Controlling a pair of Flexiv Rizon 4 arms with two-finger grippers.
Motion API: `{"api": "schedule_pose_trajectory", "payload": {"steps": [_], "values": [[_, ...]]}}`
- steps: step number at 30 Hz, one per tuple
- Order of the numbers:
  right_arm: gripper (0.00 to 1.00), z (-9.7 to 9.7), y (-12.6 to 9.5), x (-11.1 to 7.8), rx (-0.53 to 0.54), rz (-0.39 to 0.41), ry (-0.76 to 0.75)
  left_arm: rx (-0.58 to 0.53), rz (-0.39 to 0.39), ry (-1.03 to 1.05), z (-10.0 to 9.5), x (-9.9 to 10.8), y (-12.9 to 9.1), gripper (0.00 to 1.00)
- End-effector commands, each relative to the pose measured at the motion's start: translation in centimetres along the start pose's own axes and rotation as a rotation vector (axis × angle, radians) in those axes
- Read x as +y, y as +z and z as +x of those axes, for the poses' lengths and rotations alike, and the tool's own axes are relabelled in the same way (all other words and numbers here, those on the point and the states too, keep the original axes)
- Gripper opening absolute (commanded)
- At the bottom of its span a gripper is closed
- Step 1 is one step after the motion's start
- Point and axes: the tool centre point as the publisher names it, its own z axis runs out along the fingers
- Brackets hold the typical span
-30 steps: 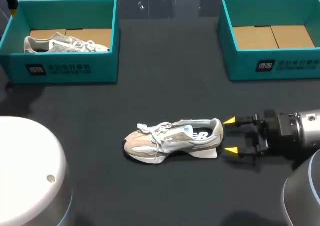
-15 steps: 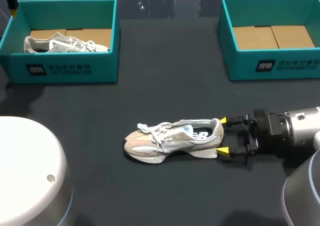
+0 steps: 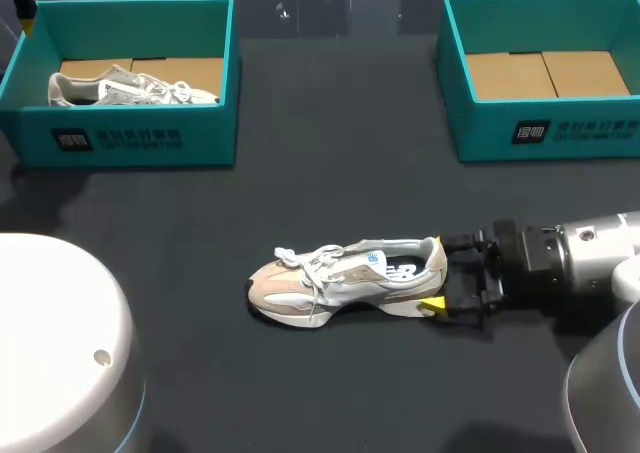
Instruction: Take the shoe out of the shoebox, open the shoe tongue, remove and reinsert the insole, then place the shoe into the shoebox
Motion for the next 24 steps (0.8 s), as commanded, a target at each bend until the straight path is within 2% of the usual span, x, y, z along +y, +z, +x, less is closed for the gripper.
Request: {"api": "schedule_pose_trajectory", "payload": {"steps": [1, 18, 20, 21, 22, 23, 24], "values": [[1.0, -0.1, 1.0, 0.1, -0.005, 0.01, 0.0, 0.002, 0.001, 0.001, 0.0, 0.0, -0.1, 1.0], [1.0, -0.5, 2.3, -0.4, 0.003, 0.015, 0.012, 0.002, 0.001, 0.001, 0.0, 0.0, -0.1, 1.0], [0.92, -0.4, 2.5, -0.4, 0.005, 0.015, 0.014, 0.002, 0.001, 0.001, 0.0, 0.0, -0.1, 1.0], [0.82, -0.4, 2.5, -0.4, 0.007, 0.015, 0.014, 0.002, 0.001, 0.001, 0.0, 0.0, -0.1, 1.0], [0.68, -0.4, 2.6, -0.4, 0.008, 0.014, 0.015, 0.002, 0.001, 0.001, 0.0, 0.0, -0.1, 1.0], [0.47, -0.4, 2.7, -0.5, 0.009, 0.013, 0.016, 0.002, 0.001, 0.001, 0.0, 0.0, -0.1, 1.0], [0.38, -0.4, 2.7, -0.6, 0.01, 0.012, 0.018, 0.002, 0.001, 0.001, 0.0, 0.0, -0.1, 1.0]]}}
